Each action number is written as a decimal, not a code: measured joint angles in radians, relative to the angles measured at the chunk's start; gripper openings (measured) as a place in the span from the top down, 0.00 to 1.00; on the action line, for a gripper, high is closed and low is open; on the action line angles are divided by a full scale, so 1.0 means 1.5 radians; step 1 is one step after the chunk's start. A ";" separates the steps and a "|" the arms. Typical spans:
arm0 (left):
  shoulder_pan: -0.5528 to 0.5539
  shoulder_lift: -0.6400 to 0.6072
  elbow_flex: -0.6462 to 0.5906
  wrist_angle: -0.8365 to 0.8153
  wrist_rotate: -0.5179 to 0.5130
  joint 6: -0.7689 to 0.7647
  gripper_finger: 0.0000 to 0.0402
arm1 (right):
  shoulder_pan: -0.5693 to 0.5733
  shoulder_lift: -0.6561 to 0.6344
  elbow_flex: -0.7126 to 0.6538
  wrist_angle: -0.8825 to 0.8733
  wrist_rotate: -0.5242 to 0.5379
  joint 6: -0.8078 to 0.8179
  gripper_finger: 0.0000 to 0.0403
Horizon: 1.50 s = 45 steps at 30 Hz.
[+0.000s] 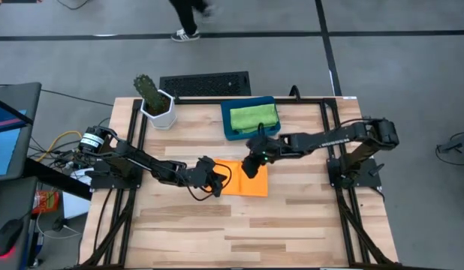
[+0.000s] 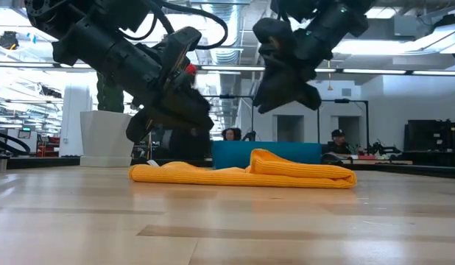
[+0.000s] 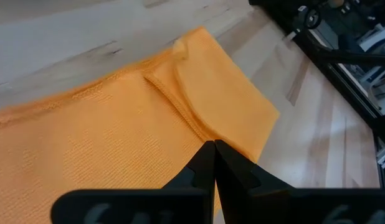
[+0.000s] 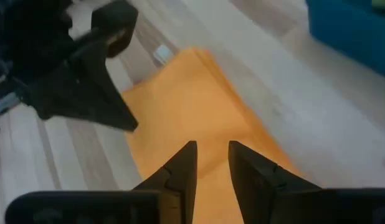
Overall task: Fold microfiber towels
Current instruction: Fold the orange microfiber cloth
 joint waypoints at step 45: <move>-0.033 -0.001 0.000 -0.031 0.009 -0.012 1.00 | 0.250 0.242 -0.213 0.596 0.249 -0.017 0.94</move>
